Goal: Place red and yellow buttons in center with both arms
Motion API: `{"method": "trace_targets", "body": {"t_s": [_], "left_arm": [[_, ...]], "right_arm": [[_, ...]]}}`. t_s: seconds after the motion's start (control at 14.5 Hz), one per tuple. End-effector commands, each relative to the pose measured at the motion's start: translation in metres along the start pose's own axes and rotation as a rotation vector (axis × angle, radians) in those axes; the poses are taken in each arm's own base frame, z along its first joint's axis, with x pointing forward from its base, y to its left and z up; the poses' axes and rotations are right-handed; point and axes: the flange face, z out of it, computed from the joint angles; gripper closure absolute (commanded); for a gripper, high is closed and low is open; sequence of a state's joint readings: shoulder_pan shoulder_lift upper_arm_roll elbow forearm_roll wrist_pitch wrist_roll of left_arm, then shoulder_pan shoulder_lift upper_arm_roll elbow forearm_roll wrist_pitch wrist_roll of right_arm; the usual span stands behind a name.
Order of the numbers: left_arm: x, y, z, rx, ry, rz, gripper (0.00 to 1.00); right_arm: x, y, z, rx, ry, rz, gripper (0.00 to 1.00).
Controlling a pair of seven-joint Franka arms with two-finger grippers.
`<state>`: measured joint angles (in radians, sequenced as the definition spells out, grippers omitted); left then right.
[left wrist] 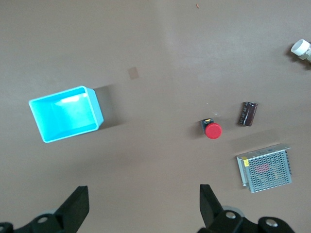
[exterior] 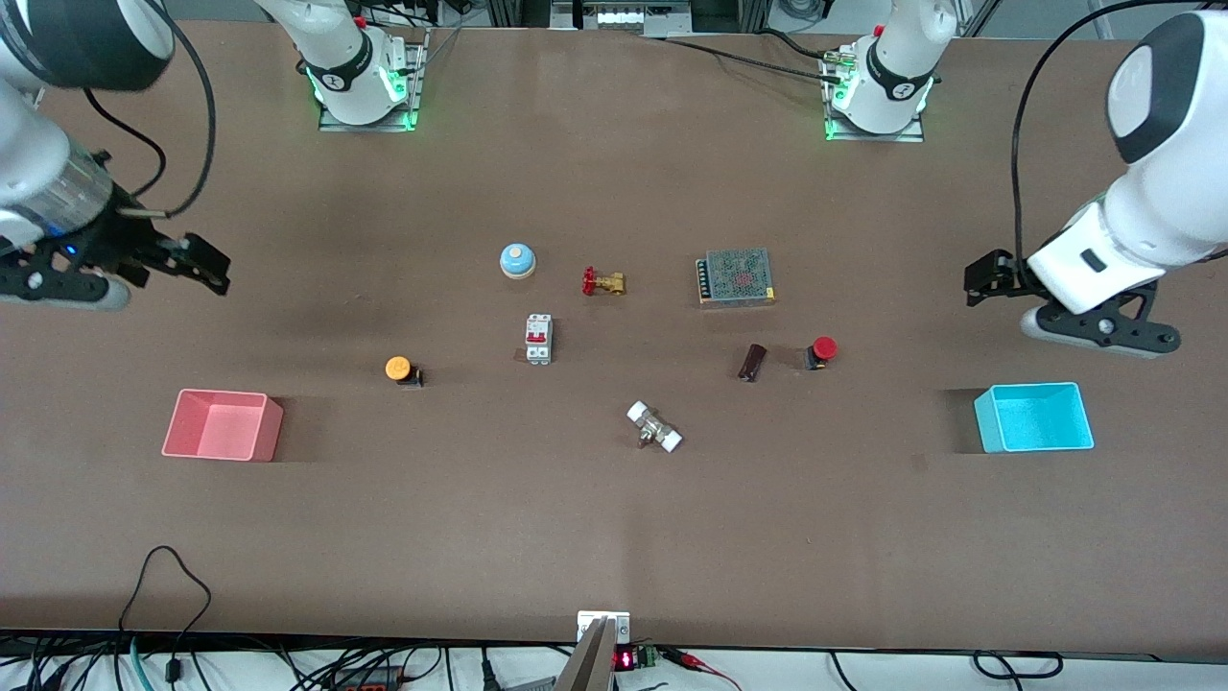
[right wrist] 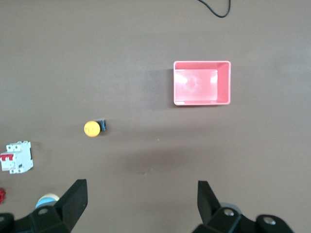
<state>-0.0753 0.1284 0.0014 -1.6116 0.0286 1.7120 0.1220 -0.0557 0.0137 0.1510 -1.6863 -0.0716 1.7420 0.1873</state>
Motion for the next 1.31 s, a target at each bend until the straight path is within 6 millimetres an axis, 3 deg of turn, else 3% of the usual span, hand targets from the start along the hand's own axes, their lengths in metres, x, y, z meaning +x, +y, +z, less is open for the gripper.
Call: {"method": "trace_targets", "body": {"t_s": [0.0,0.14,0.55,1.25], "left_arm": [[-0.001,-0.010,-0.018,0.008,0.039,0.018,0.00],[-0.003,-0.002,-0.022,0.008,0.015,0.000,0.00],[-0.015,-0.005,-0.042,-0.006,0.012,-0.004,0.00],[-0.015,-0.016,-0.046,0.000,0.038,-0.021,0.00]], "right_arm": [[-0.015,0.007,-0.023,-0.001,-0.050,0.007,0.00],[-0.014,0.004,-0.020,-0.001,-0.059,0.008,0.00],[-0.009,0.003,-0.018,0.002,-0.060,-0.004,0.00],[-0.007,0.001,-0.015,0.003,-0.067,0.001,0.00]]}}
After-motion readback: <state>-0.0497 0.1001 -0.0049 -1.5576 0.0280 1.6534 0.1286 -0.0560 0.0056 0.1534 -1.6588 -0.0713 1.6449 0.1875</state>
